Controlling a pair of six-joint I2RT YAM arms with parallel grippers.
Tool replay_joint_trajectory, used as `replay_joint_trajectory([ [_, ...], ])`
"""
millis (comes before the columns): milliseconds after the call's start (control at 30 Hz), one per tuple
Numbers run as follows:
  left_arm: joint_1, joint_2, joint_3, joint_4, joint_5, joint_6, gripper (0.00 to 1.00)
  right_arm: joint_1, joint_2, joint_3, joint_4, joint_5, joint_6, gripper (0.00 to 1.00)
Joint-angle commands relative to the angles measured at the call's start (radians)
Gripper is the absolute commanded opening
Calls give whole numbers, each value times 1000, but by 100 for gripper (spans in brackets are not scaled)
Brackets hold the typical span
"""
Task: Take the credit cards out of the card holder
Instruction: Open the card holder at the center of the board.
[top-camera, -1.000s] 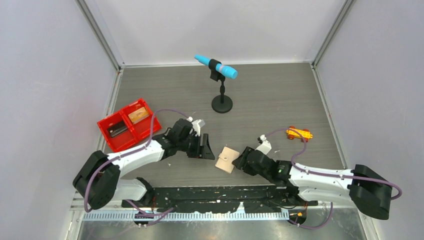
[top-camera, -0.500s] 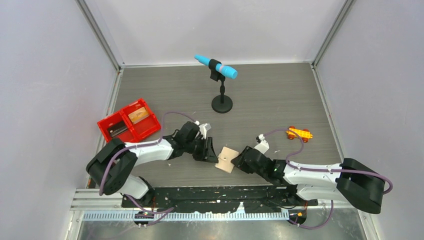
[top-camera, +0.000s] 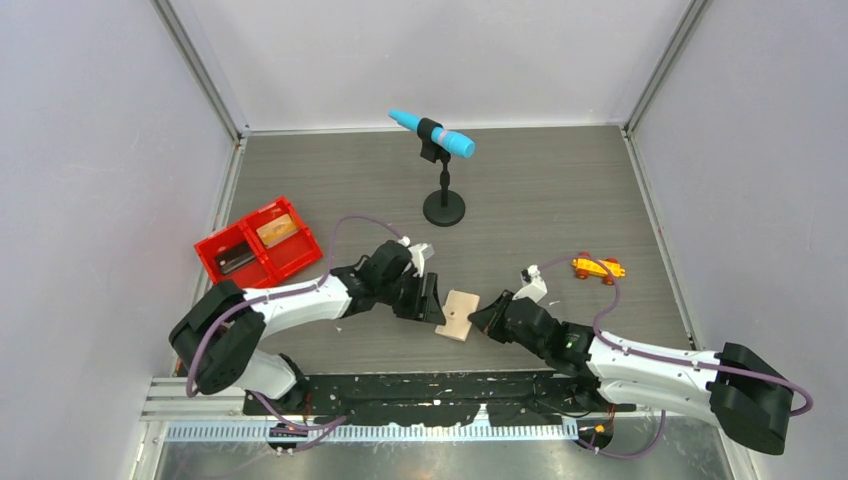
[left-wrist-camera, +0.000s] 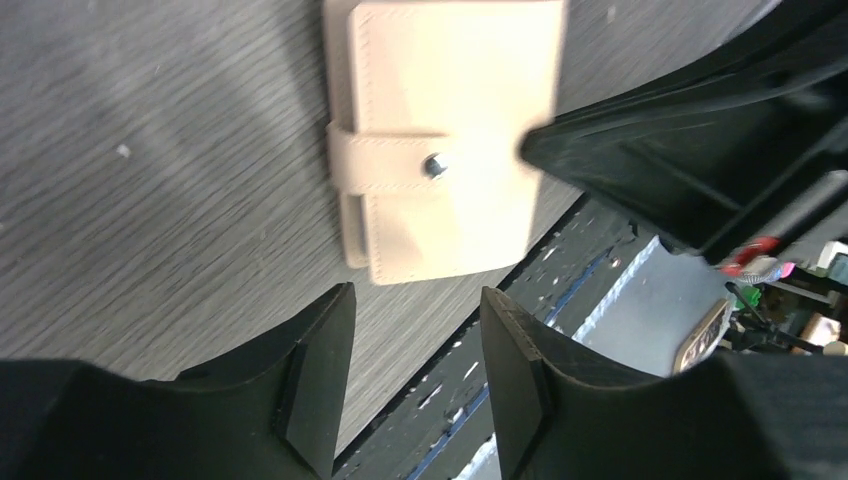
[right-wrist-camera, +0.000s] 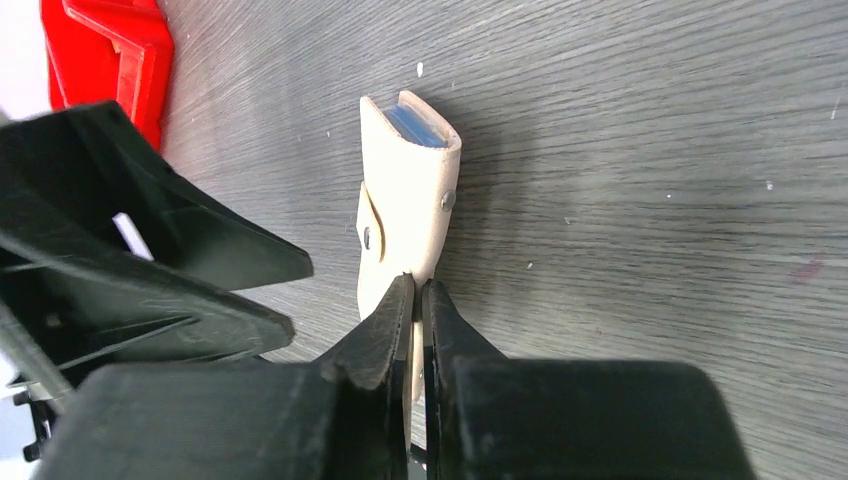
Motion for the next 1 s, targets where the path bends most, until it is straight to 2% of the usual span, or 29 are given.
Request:
replay_joint_trajectory([
  [0, -30, -53, 96, -80, -79, 52, 53, -1, -6, 47, -5, -18, -33, 5],
  [167, -36, -18, 131, -94, -114, 66, 55, 3, 23, 75, 15, -53, -53, 5],
  [700, -57, 114, 168, -57, -76, 70, 54, 37, 25, 90, 53, -59, -73, 5],
  [733, -57, 20, 168, -56, -76, 69, 54, 38, 25, 91, 54, -59, -74, 5],
  [767, -57, 117, 167, -55, -75, 69, 54, 38, 26, 90, 57, -60, -76, 5],
  [967, -59, 148, 164, -40, -73, 69, 53, 40, 36, 91, 79, -74, -87, 5],
])
